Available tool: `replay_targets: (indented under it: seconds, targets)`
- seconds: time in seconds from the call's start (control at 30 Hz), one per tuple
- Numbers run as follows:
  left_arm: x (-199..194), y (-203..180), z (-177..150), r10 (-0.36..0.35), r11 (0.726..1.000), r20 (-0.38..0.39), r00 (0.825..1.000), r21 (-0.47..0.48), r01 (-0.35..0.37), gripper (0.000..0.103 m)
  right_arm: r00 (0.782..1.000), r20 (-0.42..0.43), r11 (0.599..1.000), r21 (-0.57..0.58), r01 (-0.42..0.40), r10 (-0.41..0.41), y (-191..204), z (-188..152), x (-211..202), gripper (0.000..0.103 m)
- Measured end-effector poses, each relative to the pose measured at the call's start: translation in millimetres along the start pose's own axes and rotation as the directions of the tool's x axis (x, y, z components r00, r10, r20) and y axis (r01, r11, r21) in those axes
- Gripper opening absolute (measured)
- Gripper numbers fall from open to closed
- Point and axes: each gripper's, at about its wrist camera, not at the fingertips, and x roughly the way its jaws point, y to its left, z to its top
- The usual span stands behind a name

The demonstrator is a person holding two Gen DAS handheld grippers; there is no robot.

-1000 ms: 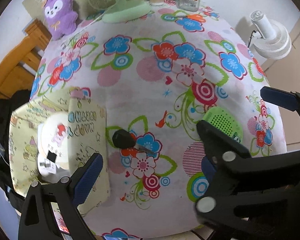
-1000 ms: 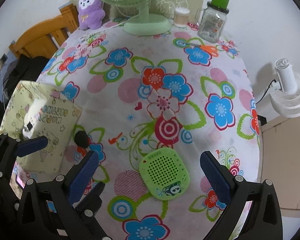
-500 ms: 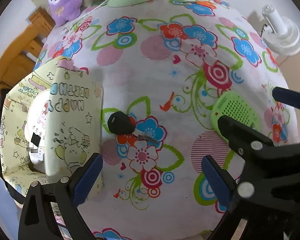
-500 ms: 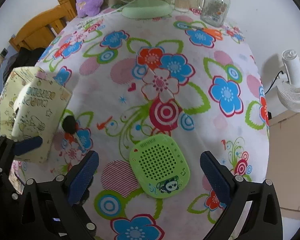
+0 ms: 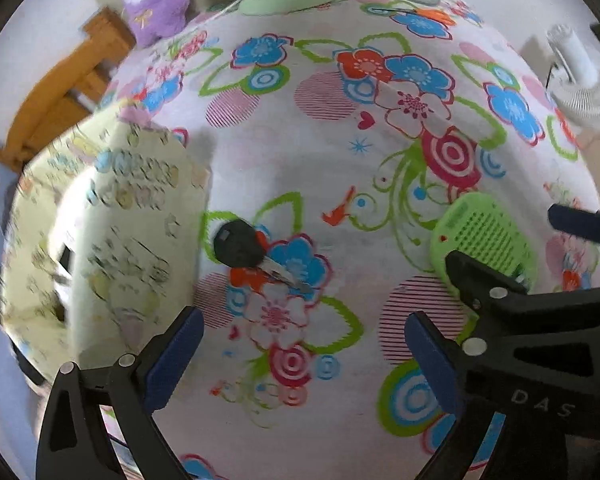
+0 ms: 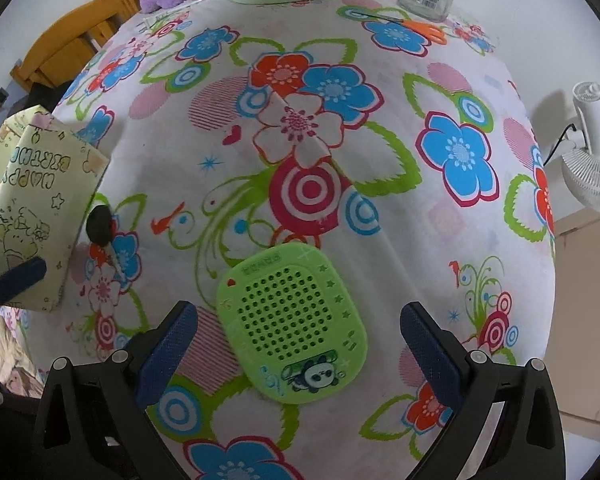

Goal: Organize rigid objects
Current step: 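Grasp the green PANDA speaker with the right tool while the left tool approaches the black key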

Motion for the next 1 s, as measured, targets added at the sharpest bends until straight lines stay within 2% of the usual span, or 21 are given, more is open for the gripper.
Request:
replay_targets:
  seconds: [0.1,0.33,0.53,0.63,0.7,0.77,1.0]
  targets:
    - [9.0,-0.1,-2.5,-0.044,0.998,-0.035,0.998,-0.055,0.042,0.101,1.000,-0.004,1.000,-0.020,0.001,-0.001,-3.2,-0.6,3.5,0.102]
    - [19.2,-1.9,-9.7,-0.022,0.996,-0.060,0.998,-0.085,0.017,0.101,0.999,-0.035,0.998,-0.047,-0.033,0.032,-5.2,-3.3,14.9,0.102]
    - [23.9,-3.7,-13.9,-0.033,0.995,-0.069,0.997,-0.097,0.026,0.101,0.999,-0.051,0.997,-0.074,-0.018,0.014,0.9,-1.0,23.4,0.102]
    - [22.5,-7.0,-18.7,-0.039,0.995,-0.064,0.997,-0.099,0.032,0.101,0.999,-0.041,0.996,-0.086,-0.003,-0.001,3.9,-1.4,22.5,0.098]
    - [23.3,-8.4,-21.2,-0.043,0.994,-0.063,0.997,-0.102,0.037,0.102,0.999,-0.020,0.993,-0.115,0.024,-0.027,12.8,-2.3,20.7,0.086]
    - [24.0,-7.2,-22.4,-0.049,0.994,-0.062,0.997,-0.101,0.042,0.102,0.999,-0.014,0.989,-0.143,0.026,-0.028,19.4,-1.2,18.4,0.080]
    - [24.5,4.2,-24.1,-0.051,0.992,-0.074,0.996,-0.121,0.042,0.101,0.999,-0.021,0.986,-0.163,0.042,-0.046,26.9,3.2,16.9,0.079]
